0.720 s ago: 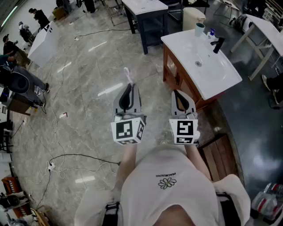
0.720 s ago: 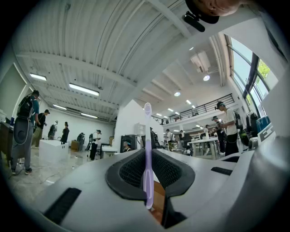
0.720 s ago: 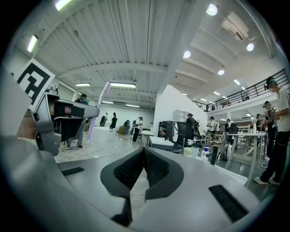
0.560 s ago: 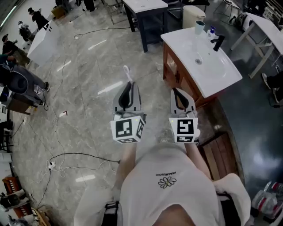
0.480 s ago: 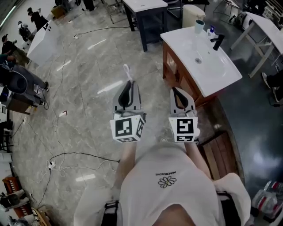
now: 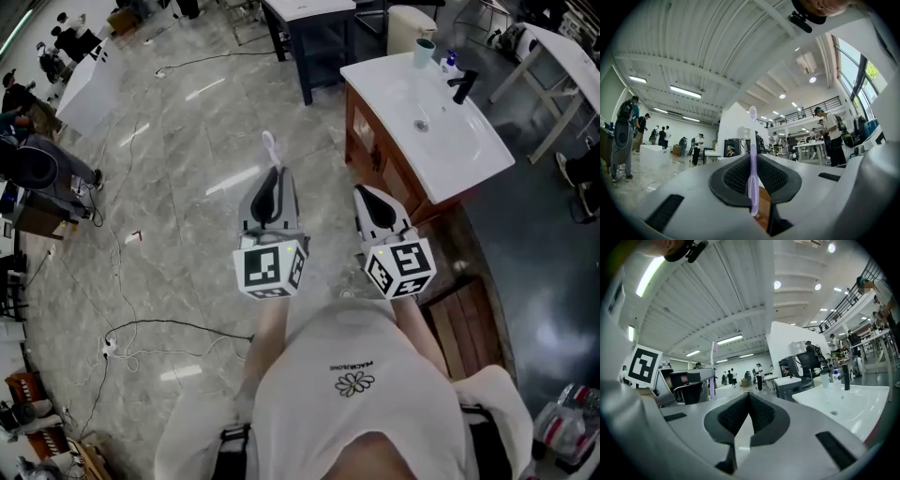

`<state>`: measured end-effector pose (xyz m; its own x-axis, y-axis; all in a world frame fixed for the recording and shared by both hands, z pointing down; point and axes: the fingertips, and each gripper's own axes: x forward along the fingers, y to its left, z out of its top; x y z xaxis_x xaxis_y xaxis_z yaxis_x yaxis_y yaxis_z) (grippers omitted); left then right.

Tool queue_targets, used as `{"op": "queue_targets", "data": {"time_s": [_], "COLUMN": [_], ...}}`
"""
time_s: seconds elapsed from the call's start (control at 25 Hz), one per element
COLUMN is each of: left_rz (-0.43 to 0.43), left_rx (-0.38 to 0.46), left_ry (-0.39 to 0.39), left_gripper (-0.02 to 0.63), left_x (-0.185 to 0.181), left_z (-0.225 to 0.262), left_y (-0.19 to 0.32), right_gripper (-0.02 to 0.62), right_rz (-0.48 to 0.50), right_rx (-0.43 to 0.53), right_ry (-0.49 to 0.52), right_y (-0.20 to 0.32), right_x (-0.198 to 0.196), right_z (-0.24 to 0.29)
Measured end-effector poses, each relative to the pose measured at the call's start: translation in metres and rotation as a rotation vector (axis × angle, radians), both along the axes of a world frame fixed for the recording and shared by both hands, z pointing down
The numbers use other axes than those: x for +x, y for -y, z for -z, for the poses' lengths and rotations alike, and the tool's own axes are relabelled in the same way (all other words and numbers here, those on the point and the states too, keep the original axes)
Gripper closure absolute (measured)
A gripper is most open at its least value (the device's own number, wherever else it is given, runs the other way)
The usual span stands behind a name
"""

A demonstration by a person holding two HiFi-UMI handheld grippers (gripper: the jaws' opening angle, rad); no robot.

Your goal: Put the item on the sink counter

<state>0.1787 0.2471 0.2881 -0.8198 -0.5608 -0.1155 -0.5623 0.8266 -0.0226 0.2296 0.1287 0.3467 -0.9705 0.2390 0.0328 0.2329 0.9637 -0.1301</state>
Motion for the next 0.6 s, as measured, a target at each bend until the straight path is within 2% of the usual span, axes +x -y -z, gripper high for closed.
{"op": "queue_targets", "data": {"time_s": [0.24,0.6], "left_rz": [0.01,0.028], "left_rx": [-0.018,-0.014], "left_ry": [-0.017,-0.068], "left_gripper": [0.552,0.552], "left_x": [-0.006,-0.017], "left_z": [-0.012,-0.04], "left_y": [0.009,0.017], "right_gripper": [0.584,0.584], "right_rz": [-0.002,0.003], "right_rx": [0.174,0.193], "right_ry": [0.001,-0.049], "right_y": [0.001,0.019], "right_x": [-0.005,-0.016], "right_z": [-0.004,-0.022]}}
